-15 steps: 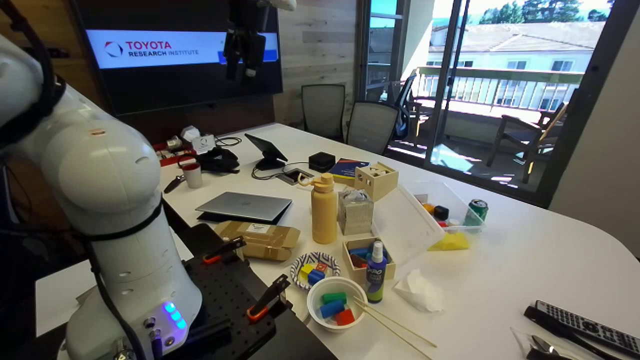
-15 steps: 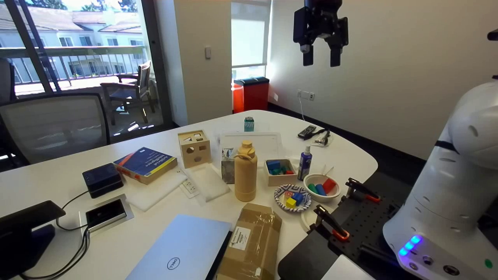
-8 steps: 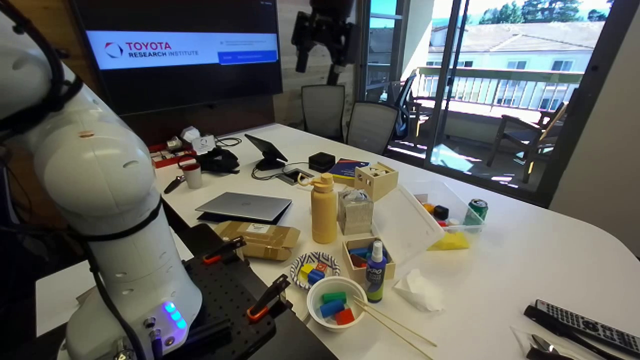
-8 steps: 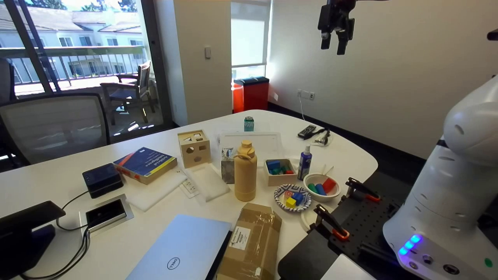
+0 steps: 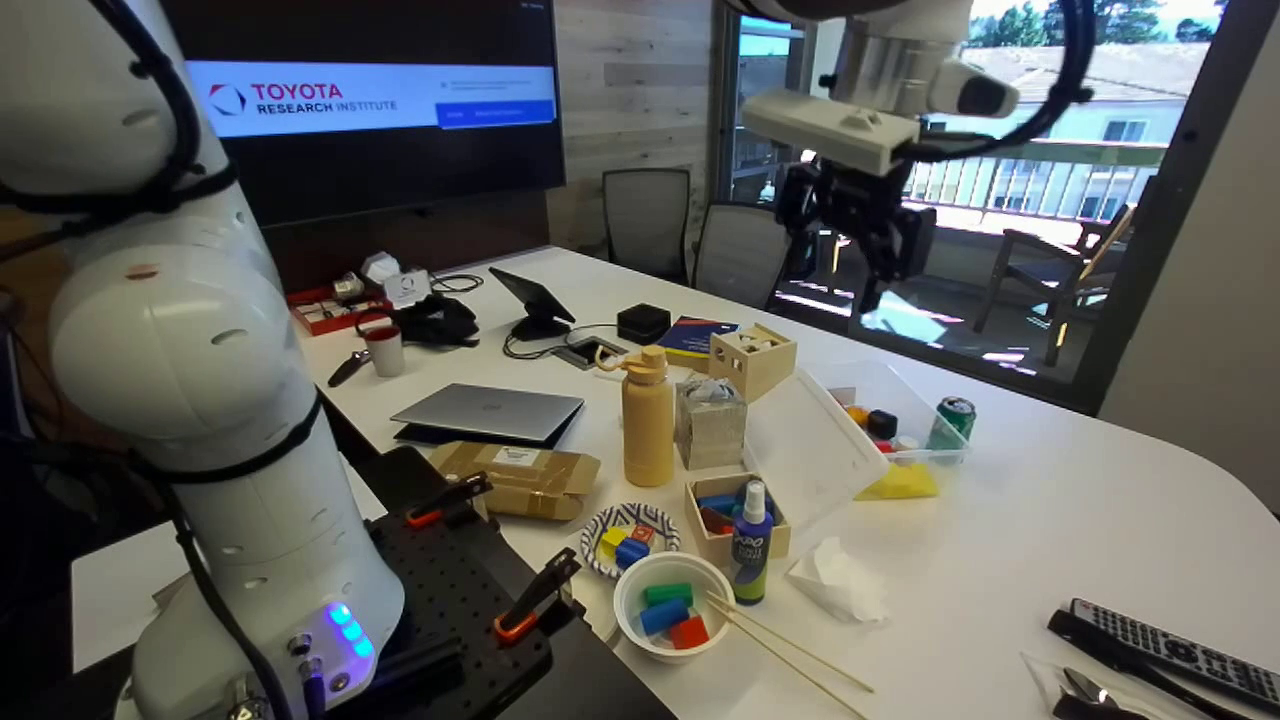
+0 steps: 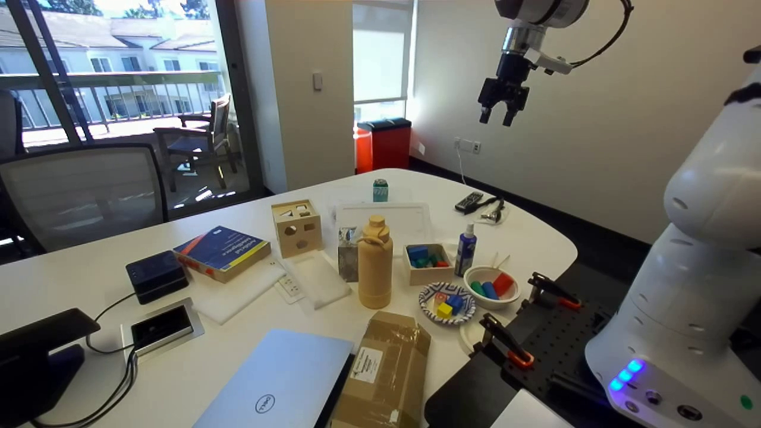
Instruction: Unfold the paper towel
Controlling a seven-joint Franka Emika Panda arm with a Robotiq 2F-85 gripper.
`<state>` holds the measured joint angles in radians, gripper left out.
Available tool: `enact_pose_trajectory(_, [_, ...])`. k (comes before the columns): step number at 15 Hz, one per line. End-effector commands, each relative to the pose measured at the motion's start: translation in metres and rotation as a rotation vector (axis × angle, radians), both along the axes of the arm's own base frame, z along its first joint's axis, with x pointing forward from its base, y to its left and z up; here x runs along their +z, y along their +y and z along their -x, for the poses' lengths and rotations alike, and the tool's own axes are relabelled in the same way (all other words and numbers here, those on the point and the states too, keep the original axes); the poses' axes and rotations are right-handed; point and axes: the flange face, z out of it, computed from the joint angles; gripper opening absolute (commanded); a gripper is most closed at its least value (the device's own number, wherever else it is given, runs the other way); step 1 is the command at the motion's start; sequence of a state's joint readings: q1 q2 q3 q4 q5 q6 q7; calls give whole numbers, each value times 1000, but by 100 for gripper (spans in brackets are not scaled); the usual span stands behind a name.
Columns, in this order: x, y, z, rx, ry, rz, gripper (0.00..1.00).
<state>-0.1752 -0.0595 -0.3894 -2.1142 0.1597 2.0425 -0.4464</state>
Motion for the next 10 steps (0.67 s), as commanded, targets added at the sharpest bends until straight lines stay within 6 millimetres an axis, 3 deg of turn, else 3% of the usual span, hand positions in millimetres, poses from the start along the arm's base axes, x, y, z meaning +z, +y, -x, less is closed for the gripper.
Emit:
enact_pose_trajectory(1, [-51,-24,-4,-66,-35,86,100])
enact_pose_trajectory(4, [-97,-29,6,-129,-20,105,100])
enact_pose_trajectory(8, [-155,-27,34,-211,51,81,100])
enact_pose_trajectory(9, [-166,-26,38,-236,71,52,100])
enact_pose_trajectory(10, [-152,-27,30,-187,67,74,100])
